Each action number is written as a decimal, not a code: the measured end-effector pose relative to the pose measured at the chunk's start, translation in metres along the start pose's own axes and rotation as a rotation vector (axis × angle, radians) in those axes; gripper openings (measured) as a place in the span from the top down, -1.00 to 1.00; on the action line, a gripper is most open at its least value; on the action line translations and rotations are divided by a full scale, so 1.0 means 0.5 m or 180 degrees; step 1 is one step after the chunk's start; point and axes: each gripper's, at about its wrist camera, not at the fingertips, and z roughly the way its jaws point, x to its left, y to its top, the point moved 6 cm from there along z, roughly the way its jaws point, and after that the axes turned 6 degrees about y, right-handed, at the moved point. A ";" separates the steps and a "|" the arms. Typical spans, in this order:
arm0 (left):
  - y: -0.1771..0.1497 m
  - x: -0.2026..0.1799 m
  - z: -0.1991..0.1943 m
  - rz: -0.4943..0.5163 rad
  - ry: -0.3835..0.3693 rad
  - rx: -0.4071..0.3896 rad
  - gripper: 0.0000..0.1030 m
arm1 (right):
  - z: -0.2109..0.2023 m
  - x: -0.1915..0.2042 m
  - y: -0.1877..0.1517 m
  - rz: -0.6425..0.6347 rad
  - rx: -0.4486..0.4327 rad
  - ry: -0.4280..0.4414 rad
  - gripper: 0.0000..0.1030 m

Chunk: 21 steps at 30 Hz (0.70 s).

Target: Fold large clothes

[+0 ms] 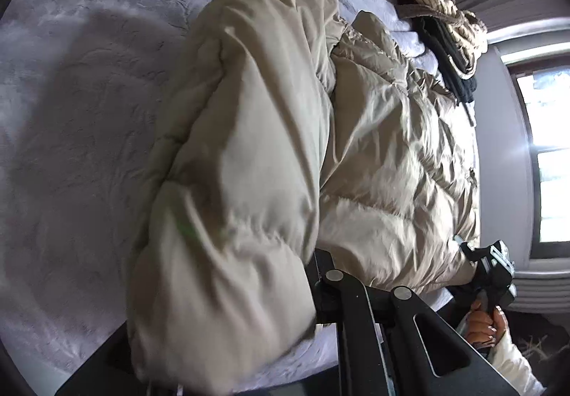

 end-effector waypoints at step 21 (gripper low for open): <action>-0.040 0.009 -0.147 0.0210 0.1045 -0.0288 0.63 | -0.179 0.062 0.078 -0.0471 -0.0186 -0.1047 -0.24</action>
